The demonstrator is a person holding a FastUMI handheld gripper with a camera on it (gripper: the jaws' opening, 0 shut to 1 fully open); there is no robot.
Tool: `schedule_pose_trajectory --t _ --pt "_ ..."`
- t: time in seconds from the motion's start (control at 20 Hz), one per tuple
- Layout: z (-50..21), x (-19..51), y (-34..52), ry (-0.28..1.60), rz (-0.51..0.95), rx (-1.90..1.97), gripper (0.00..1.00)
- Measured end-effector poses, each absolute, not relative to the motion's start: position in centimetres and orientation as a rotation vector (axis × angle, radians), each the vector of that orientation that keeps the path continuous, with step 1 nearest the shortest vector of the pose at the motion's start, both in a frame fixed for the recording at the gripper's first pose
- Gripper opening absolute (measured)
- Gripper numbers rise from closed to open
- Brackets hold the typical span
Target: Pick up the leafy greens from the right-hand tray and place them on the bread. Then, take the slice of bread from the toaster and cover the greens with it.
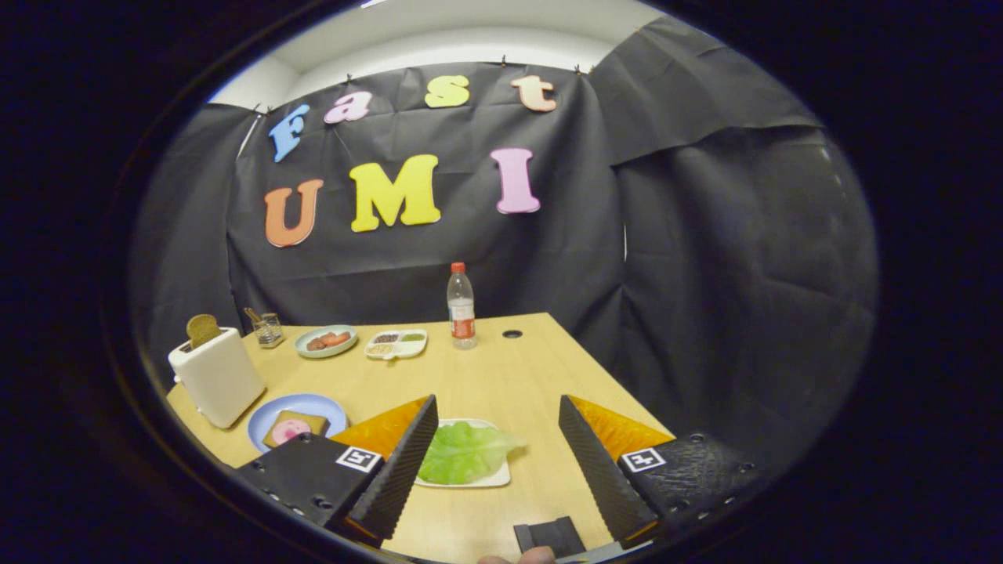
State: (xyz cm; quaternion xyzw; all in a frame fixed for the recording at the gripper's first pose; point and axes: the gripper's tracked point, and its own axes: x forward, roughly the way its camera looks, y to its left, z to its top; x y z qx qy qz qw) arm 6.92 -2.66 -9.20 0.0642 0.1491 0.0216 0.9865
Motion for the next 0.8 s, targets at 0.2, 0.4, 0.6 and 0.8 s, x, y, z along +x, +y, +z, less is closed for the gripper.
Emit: schedule_pose_trajectory --t 0.2,0.4,0.6,0.8 --pt "-13.5 9.8 -2.2 0.425 0.035 0.249 0.96" --pt "-17.1 11.8 -1.3 0.515 0.019 0.323 0.96" --pt "-19.3 13.8 -0.4 0.573 0.009 0.406 0.96" --pt "-20.7 14.8 0.0 0.617 -0.010 0.477 0.96"
